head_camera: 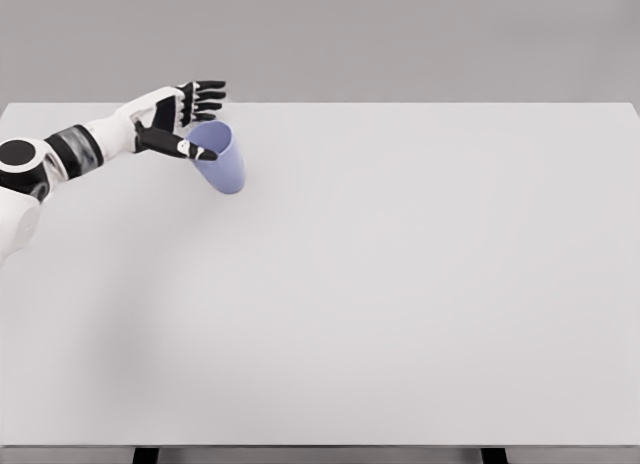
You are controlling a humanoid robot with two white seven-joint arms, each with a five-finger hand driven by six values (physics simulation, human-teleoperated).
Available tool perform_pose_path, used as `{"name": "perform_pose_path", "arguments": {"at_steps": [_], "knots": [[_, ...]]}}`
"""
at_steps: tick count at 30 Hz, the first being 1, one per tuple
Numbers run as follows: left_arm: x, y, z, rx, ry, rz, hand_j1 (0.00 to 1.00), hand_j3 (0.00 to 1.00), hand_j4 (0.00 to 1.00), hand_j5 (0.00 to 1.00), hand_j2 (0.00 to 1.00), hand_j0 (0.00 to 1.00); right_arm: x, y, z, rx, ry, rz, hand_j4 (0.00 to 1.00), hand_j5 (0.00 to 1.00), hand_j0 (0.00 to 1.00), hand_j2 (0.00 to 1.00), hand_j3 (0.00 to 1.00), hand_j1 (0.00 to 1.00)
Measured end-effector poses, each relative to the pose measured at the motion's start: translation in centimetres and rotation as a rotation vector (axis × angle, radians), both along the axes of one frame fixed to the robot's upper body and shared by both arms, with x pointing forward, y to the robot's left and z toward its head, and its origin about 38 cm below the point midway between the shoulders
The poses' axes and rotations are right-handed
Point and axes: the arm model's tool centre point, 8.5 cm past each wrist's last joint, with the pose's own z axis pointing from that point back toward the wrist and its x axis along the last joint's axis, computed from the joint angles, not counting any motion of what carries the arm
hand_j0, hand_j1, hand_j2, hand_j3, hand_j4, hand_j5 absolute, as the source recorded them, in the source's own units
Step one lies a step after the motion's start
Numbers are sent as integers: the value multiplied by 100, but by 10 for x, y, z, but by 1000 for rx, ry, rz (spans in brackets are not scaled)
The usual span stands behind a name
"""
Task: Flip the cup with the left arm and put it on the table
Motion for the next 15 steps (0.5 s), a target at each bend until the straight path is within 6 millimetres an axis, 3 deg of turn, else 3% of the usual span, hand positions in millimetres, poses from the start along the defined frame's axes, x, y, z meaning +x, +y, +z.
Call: {"name": "perform_pose_path", "arguments": {"at_steps": [10, 15], "knots": [[-4, 12, 22, 22, -67, -19, 100, 100, 100, 100, 100, 100, 0, 0, 0, 0, 0, 0, 100, 100, 100, 100, 100, 100], [-17, 59, 29, 146, -85, 16, 100, 100, 100, 100, 100, 100, 0, 0, 0, 0, 0, 0, 100, 100, 100, 100, 100, 100]]}}
